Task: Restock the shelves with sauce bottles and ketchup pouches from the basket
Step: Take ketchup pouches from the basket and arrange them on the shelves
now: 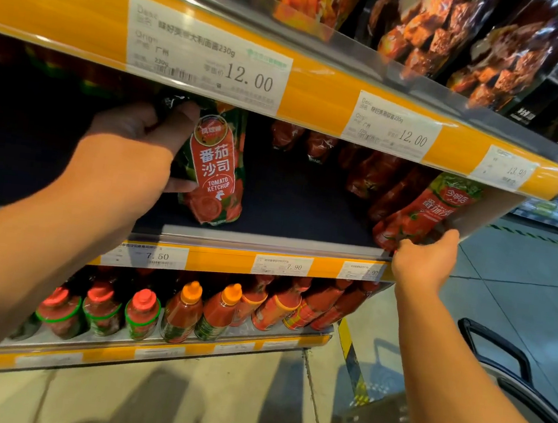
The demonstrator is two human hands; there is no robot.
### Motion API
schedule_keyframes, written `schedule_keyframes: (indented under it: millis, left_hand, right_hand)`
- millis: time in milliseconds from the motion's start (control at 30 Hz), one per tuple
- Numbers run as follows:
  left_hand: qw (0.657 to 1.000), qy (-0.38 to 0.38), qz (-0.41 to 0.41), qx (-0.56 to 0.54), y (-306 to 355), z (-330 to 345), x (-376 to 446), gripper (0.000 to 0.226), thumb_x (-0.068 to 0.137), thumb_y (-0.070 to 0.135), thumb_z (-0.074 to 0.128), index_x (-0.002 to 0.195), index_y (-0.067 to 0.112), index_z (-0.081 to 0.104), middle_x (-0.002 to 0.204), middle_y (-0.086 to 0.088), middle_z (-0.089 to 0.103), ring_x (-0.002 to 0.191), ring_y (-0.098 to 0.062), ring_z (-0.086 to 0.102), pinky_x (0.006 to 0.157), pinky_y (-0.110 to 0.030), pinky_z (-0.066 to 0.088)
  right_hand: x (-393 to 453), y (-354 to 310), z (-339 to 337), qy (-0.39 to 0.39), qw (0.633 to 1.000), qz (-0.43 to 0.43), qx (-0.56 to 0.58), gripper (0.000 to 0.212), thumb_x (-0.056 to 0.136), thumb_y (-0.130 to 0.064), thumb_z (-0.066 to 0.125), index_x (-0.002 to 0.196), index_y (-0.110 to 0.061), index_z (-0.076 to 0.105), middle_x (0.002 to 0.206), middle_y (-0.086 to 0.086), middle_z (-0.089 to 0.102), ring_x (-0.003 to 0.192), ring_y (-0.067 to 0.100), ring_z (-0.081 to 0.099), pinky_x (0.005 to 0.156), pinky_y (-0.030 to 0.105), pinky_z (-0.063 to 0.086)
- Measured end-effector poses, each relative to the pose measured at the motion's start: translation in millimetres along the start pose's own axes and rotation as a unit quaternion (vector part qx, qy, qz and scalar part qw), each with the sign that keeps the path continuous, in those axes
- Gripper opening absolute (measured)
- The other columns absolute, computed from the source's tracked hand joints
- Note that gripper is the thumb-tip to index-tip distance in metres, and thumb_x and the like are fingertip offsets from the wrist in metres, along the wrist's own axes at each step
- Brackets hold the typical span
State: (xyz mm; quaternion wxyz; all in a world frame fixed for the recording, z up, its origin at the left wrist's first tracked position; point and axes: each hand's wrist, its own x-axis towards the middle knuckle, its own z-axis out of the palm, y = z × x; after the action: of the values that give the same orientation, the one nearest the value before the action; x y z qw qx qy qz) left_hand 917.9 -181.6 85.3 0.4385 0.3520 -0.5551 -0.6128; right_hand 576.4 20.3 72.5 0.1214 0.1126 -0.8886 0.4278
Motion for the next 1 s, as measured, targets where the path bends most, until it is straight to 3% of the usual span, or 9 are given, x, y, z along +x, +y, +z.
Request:
schedule_keyframes:
  millis: [200, 267, 367, 433, 500, 600, 700, 833, 1000]
  left_hand:
    - [0.998, -0.026, -0.004, -0.050, 26.9, 27.8, -27.1, 0.010, 0.100, 0.036, 0.065, 0.110, 0.033, 0.066, 0.130, 0.006, 0.065, 0.111, -0.014, 0.065, 0.082, -0.045, 0.064]
    - [0.999, -0.035, -0.014, -0.035, 29.2, 32.1, -29.5, 0.016, 0.102, 0.029, 0.062, 0.118, 0.033, 0.061, 0.131, 0.008, 0.061, 0.106, -0.007, 0.060, 0.082, -0.043, 0.063]
    - [0.999, -0.033, -0.021, -0.026, 33.6, 33.0, -30.7, 0.012, 0.104, 0.028, 0.060, 0.116, 0.032, 0.061, 0.113, 0.018, 0.063, 0.103, -0.005, 0.060, 0.082, -0.044, 0.063]
    - [0.999, -0.028, -0.023, -0.034, 36.3, 34.2, -34.3, 0.009, 0.105, 0.026, 0.058, 0.112, 0.032, 0.061, 0.111, 0.020, 0.062, 0.106, -0.007, 0.060, 0.079, -0.043, 0.064]
    - [0.999, -0.025, -0.020, -0.018, 39.4, 36.7, -40.1, 0.011, 0.105, 0.026, 0.058, 0.112, 0.032, 0.064, 0.113, 0.018, 0.065, 0.104, -0.006, 0.064, 0.077, -0.042, 0.065]
    - [0.998, -0.039, -0.011, 0.046, 36.1, 35.4, -43.0, 0.030, 0.103, 0.030, 0.061, 0.130, 0.018, 0.065, 0.120, -0.001, 0.071, 0.100, -0.011, 0.071, 0.082, -0.043, 0.065]
    - [0.988, -0.038, 0.022, 0.147, 31.9, 22.4, -41.4, 0.048, 0.096, 0.048, 0.066, 0.136, 0.021, 0.064, 0.125, -0.002, 0.070, 0.107, -0.017, 0.069, 0.088, -0.041, 0.062]
    - [0.915, -0.083, 0.081, 0.386, 25.3, -4.7, -48.9, 0.040, 0.097, 0.051, 0.058, 0.131, 0.030, 0.066, 0.118, 0.006, 0.070, 0.110, -0.018, 0.064, 0.086, -0.030, 0.047]
    - [0.760, -0.194, 0.045, 0.618, 10.0, -10.9, -71.0, 0.060, 0.098, 0.066, 0.041, 0.149, 0.035, 0.045, 0.147, 0.000, 0.052, 0.131, -0.028, 0.052, 0.104, -0.046, 0.046]
  right_hand:
    - [-13.7, -15.2, -12.4, 0.045, 0.993, 0.041, 0.100, 0.031, 0.082, -0.003, 0.057, 0.102, -0.023, 0.047, 0.098, 0.002, 0.059, 0.084, 0.023, 0.058, 0.073, 0.040, 0.050]
    - [-27.5, -29.8, -17.4, 0.033, 0.994, 0.009, 0.103, 0.021, 0.079, -0.003, 0.057, 0.093, -0.019, 0.055, 0.081, -0.002, 0.057, 0.071, 0.017, 0.054, 0.067, 0.039, 0.048]
    - [-58.3, -61.2, -16.2, -0.140, 0.976, -0.087, 0.143, 0.018, 0.078, -0.006, 0.068, 0.091, -0.019, 0.069, 0.083, 0.004, 0.070, 0.071, 0.018, 0.064, 0.063, 0.036, 0.053]
    - [-89.2, -85.8, -9.1, -0.330, 0.921, -0.126, 0.164, 0.028, 0.084, -0.011, 0.077, 0.110, -0.018, 0.070, 0.099, 0.003, 0.074, 0.075, 0.014, 0.067, 0.060, 0.026, 0.051]
    - [-121.9, -106.1, 2.9, -0.433, 0.871, -0.197, 0.125, 0.050, 0.082, -0.032, 0.083, 0.127, -0.023, 0.064, 0.115, -0.005, 0.073, 0.091, 0.013, 0.071, 0.071, 0.028, 0.057]
    - [-159.7, -124.0, 15.9, -0.434, 0.864, -0.215, 0.140, 0.050, 0.077, -0.042, 0.086, 0.120, -0.024, 0.067, 0.108, -0.008, 0.075, 0.096, 0.009, 0.071, 0.082, 0.033, 0.060]
    - [-168.5, -132.8, 19.5, -0.413, 0.877, -0.167, 0.180, 0.033, 0.081, -0.032, 0.087, 0.109, -0.020, 0.072, 0.093, -0.002, 0.077, 0.073, 0.009, 0.070, 0.064, 0.029, 0.056]
    - [-157.8, -136.4, 23.2, -0.385, 0.898, -0.104, 0.185, 0.021, 0.083, -0.016, 0.084, 0.100, -0.012, 0.073, 0.081, 0.007, 0.075, 0.048, 0.007, 0.060, 0.047, 0.024, 0.050]
    - [-130.1, -125.2, 27.8, -0.313, 0.922, -0.058, 0.222, 0.026, 0.085, -0.016, 0.084, 0.108, -0.013, 0.071, 0.095, 0.003, 0.077, 0.060, 0.004, 0.062, 0.052, 0.018, 0.046]
